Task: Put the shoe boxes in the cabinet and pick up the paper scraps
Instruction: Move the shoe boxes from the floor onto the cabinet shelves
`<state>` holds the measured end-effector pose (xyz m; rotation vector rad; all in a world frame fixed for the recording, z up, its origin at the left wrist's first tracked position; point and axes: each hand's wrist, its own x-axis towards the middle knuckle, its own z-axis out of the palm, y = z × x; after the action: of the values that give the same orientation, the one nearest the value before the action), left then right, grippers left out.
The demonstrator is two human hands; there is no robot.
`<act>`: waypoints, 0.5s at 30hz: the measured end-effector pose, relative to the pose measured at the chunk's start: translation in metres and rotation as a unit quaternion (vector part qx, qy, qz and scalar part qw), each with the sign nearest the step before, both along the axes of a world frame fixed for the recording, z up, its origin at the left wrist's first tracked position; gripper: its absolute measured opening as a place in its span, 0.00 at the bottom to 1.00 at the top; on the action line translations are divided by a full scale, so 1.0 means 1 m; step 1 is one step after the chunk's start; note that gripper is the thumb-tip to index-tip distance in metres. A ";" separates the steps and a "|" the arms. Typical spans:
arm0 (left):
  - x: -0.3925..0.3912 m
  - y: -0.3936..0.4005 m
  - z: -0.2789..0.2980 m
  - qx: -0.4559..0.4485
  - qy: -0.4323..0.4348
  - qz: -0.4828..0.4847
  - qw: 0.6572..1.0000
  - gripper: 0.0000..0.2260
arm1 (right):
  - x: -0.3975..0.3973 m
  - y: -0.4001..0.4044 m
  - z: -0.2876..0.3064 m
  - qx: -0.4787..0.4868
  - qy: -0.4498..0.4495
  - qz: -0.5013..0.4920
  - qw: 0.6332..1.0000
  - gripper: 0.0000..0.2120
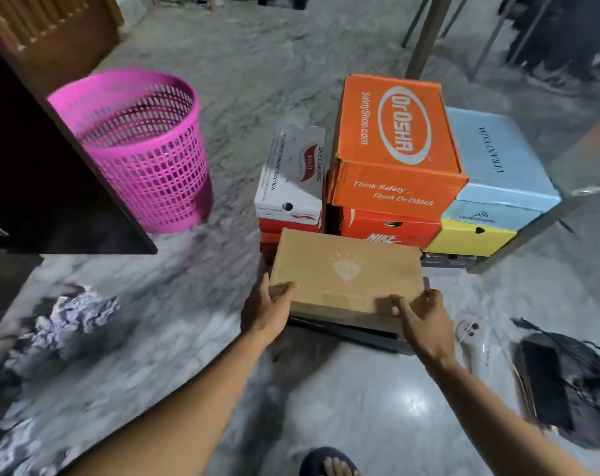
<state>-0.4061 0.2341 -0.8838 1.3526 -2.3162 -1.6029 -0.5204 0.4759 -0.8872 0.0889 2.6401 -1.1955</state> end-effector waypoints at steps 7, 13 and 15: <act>0.075 -0.073 0.034 -0.062 0.007 0.142 0.988 0.26 | 0.035 -0.084 0.027 -0.024 0.030 0.184 0.982 0.38; 0.166 -0.150 0.066 -0.115 -0.011 0.283 0.952 0.20 | 0.075 -0.197 0.041 -0.025 0.023 0.351 0.936 0.18; 0.200 -0.168 0.075 -0.129 -0.010 0.340 0.931 0.19 | 0.089 -0.240 0.049 -0.034 0.042 0.398 0.916 0.15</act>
<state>-0.2062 0.0656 -0.8087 1.8142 -1.6755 -1.0300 -0.4316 0.2358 -0.8383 -0.9675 2.2775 -0.9846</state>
